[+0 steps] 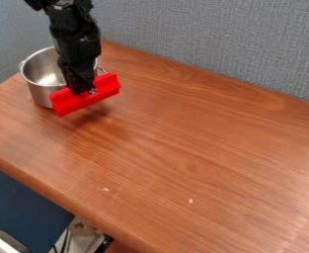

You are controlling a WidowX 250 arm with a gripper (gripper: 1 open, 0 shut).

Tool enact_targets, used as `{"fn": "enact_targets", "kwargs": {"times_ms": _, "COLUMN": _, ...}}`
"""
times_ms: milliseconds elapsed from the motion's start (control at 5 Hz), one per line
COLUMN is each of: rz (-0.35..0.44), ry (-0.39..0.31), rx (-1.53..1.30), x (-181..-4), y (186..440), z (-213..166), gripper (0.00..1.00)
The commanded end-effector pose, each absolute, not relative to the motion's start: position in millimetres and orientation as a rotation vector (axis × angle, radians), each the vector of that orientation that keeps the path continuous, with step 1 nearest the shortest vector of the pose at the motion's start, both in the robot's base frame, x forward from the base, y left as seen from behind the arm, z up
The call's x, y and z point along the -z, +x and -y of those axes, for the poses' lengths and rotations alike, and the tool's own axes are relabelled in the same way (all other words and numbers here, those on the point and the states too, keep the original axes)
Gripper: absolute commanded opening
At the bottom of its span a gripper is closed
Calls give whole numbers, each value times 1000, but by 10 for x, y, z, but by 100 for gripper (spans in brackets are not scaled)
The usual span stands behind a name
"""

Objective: Move the red object from the metal pot to the table

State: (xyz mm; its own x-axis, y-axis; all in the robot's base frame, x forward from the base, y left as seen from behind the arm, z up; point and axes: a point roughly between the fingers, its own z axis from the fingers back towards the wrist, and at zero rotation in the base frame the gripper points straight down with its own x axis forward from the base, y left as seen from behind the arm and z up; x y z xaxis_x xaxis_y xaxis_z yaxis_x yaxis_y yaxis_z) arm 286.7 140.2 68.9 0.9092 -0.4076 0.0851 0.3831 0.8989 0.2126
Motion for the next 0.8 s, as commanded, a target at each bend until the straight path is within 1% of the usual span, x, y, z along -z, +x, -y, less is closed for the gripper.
{"fn": "enact_targets", "kwargs": {"times_ms": 0, "rz": 186, "ry": 251, "rx": 426, "x": -937, "y": 2948, "z": -1412, "gripper": 0}}
{"fn": "enact_targets", "kwargs": {"times_ms": 600, "rz": 194, "ry": 271, "rx": 429, "x": -1027, "y": 2987, "z": -1415, "gripper": 0}}
